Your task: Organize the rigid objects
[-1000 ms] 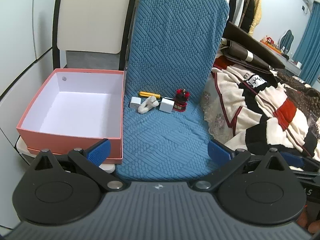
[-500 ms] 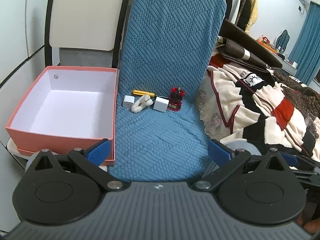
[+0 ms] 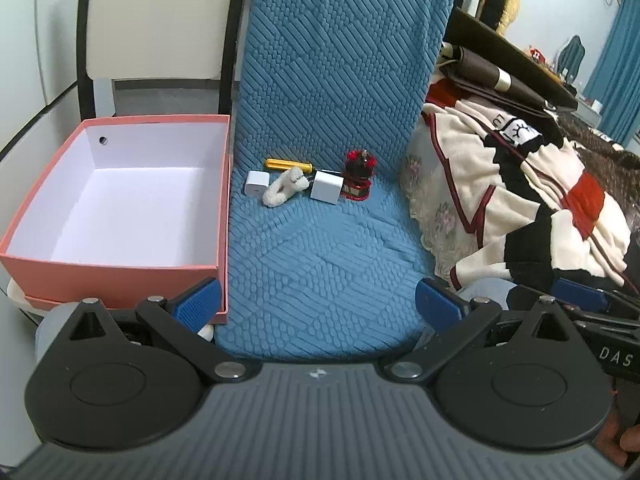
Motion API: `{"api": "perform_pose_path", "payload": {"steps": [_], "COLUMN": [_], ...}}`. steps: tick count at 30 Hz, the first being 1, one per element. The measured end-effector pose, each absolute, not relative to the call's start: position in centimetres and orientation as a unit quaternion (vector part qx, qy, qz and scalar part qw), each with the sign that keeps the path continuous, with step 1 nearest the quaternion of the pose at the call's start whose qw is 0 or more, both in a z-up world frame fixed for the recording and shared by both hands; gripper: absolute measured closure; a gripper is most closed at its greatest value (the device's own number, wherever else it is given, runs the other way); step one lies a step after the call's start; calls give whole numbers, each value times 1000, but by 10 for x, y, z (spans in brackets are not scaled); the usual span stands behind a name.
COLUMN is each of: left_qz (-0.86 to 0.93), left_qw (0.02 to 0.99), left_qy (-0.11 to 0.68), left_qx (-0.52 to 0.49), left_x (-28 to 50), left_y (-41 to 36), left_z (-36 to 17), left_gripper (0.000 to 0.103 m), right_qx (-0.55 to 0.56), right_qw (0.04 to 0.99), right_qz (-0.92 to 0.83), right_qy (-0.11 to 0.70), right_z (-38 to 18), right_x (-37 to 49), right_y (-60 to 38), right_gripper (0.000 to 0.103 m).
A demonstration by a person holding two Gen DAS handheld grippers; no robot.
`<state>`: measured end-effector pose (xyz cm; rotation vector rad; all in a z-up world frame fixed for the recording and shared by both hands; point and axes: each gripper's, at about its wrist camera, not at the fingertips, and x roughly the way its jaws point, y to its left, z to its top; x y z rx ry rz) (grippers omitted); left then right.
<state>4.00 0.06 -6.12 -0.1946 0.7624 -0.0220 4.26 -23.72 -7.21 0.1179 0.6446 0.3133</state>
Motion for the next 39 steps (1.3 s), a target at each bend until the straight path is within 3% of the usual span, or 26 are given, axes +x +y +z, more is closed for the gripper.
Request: {"api": "perform_pose_path", "payload": {"steps": [39], "left_qz": [-46], "left_qw": [913], "left_qy": [399], "left_qx": [-71], "left_x": [255], "left_y": [20], "left_z": [-161], "left_gripper": [0], "right_qx": [55], "right_qw": [935], "right_qz": [148], "right_qy": [319], "right_z": [-168], "right_x": [186], "right_y": [-204], "right_gripper": [18]}}
